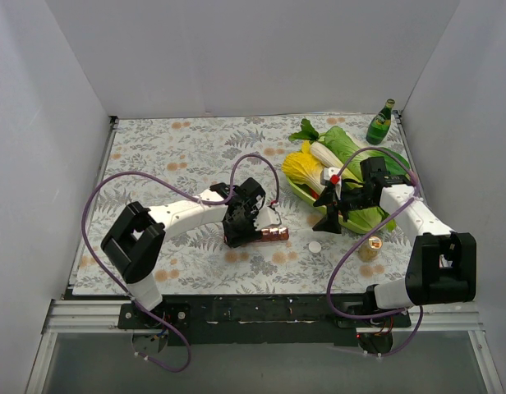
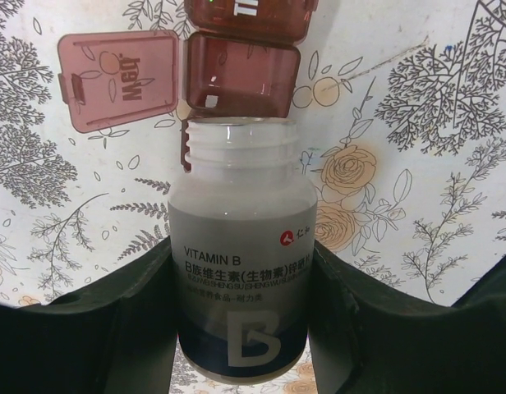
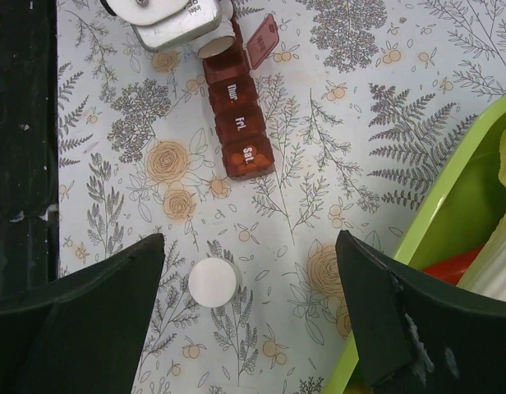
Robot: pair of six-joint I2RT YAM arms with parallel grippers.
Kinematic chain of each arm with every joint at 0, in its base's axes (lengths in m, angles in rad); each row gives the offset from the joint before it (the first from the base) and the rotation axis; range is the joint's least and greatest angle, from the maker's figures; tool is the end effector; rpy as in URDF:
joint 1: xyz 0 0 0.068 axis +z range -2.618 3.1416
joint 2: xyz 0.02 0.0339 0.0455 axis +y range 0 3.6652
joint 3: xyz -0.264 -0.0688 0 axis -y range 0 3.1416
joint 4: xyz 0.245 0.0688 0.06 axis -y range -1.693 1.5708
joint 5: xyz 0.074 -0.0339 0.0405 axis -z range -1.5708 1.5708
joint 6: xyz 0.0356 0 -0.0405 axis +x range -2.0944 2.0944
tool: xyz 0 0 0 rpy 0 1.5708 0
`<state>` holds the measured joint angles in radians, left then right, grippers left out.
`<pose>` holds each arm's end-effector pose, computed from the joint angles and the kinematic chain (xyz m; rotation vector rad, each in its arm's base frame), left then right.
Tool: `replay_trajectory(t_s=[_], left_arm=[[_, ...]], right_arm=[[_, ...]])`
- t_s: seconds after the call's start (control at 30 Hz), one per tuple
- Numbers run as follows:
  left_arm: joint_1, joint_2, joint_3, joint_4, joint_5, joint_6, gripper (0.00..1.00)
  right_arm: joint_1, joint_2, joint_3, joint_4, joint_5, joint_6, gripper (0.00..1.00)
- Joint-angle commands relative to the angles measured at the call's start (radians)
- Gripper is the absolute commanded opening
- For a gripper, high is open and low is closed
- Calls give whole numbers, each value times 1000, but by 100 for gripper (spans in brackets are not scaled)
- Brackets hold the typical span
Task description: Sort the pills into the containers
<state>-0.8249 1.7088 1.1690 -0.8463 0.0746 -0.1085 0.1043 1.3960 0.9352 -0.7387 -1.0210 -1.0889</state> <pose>0.2135 -0.2349 0.1929 1.0621 2.8077 -0.2251 0.2493 0.0566 0.2320 -1.4282 1.6909 0.8909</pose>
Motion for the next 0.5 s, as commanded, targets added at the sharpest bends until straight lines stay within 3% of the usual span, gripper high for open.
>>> replay_trajectory(t_s=[0.0, 0.47], left_arm=[[-8, -11, 38, -14, -21, 10, 0], [-16, 14, 77, -42, -48, 7, 0]], right_arm=[[-8, 6, 40, -27, -36, -20, 92], [-9, 12, 45, -41, -40, -29, 92]])
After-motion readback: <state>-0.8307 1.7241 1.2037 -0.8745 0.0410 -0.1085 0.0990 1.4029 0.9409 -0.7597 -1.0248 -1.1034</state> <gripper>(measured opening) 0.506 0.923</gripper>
